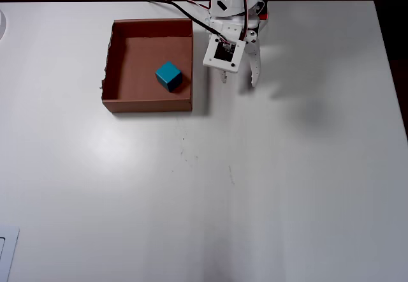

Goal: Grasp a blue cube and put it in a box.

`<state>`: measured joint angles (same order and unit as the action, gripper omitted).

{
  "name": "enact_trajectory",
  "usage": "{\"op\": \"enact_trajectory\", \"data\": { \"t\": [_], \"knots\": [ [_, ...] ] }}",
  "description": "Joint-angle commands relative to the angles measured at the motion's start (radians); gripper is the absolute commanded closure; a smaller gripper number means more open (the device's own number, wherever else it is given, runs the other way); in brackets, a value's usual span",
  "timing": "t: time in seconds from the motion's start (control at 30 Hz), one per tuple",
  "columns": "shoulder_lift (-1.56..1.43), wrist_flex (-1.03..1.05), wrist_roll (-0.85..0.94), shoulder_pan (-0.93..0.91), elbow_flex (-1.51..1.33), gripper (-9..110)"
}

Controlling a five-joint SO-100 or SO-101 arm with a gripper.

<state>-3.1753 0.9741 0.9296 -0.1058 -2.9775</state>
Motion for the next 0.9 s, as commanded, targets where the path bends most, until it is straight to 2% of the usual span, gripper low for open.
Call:
{"op": "enact_trajectory", "data": {
  "t": [0.0,0.3,0.87],
  "knots": [
    [-0.009,-0.104,-0.002,-0.043,0.008,77],
    [-0.009,-0.239,0.008,-0.169,0.008,77],
    [-0.014,-0.12,0.009,-0.408,0.008,77]
  ]
}}
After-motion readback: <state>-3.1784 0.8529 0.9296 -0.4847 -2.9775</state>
